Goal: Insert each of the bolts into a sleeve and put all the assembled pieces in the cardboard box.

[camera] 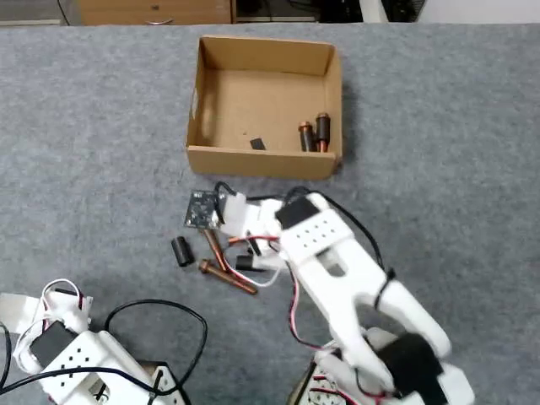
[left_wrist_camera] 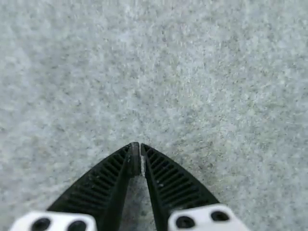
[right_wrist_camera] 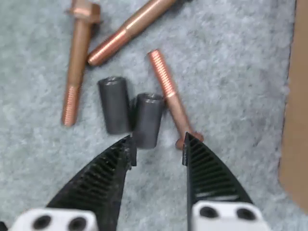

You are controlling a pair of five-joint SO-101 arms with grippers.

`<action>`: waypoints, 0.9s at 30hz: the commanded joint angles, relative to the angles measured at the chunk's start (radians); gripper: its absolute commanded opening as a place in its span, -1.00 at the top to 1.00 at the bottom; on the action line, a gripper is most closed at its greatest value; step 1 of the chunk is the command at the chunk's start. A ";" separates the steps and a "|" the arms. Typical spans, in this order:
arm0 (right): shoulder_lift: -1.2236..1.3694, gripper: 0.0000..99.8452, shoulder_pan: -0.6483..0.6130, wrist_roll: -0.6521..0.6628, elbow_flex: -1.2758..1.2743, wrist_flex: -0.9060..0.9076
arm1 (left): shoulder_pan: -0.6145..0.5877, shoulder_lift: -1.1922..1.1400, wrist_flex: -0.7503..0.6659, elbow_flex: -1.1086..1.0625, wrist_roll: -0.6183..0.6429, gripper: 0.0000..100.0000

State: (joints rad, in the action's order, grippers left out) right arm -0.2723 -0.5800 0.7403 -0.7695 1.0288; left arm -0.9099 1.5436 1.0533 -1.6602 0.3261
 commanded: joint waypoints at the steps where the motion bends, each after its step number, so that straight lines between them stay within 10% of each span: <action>1: 0.077 0.68 0.005 -0.011 0.073 -0.025 | -0.011 0.004 -0.012 0.057 -0.008 0.96; 27: 0.329 0.68 0.004 -0.012 0.125 -0.035 | 0.048 0.004 -0.012 0.044 -0.008 0.96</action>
State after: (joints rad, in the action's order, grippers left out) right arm 0.0207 -0.5800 0.7403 -0.6375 0.9597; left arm -0.8761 1.5436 1.0533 -1.6602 0.3261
